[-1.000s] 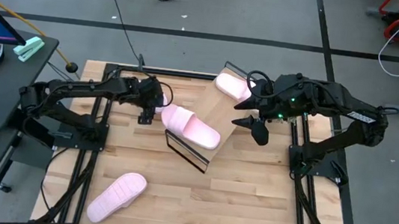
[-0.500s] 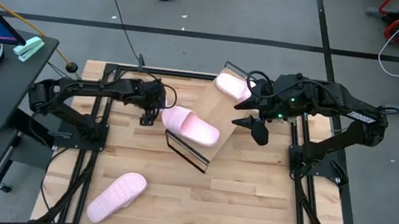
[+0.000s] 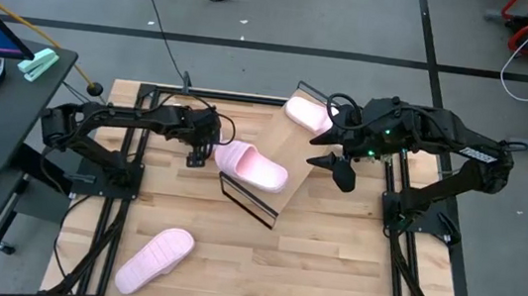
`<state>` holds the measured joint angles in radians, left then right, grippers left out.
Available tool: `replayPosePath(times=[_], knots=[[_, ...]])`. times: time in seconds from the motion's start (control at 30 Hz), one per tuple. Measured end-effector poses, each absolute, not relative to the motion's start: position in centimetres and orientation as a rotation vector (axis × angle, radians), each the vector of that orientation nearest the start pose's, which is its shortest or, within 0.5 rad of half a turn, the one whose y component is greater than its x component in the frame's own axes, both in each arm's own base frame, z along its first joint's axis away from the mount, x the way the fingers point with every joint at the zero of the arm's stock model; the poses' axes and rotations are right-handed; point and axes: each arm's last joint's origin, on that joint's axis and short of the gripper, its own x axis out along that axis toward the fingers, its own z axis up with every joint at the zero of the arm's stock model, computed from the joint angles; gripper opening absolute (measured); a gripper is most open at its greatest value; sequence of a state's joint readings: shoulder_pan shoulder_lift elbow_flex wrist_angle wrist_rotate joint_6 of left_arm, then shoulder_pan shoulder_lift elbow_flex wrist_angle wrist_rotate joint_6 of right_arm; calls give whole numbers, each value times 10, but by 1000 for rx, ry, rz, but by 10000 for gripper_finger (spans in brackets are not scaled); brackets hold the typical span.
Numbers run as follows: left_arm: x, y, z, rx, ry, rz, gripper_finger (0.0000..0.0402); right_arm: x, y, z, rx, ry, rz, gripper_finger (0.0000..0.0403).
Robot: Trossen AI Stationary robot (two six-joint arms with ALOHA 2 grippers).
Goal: Pick and place slides into the shelf
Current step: Put the top pink slide on the shelf
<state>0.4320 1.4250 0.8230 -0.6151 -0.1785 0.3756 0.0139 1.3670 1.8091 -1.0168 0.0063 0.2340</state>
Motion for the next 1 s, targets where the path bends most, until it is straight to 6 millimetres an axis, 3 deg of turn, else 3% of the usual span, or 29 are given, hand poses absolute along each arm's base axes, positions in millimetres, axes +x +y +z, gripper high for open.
replayPosePath(times=[0.3,1.0], knots=[[225,111,185,109,1292,337,337,243,2,469,222,573,-62,244],[229,112,178,165,1317,290,337,244,2,469,209,572,-62,244]])
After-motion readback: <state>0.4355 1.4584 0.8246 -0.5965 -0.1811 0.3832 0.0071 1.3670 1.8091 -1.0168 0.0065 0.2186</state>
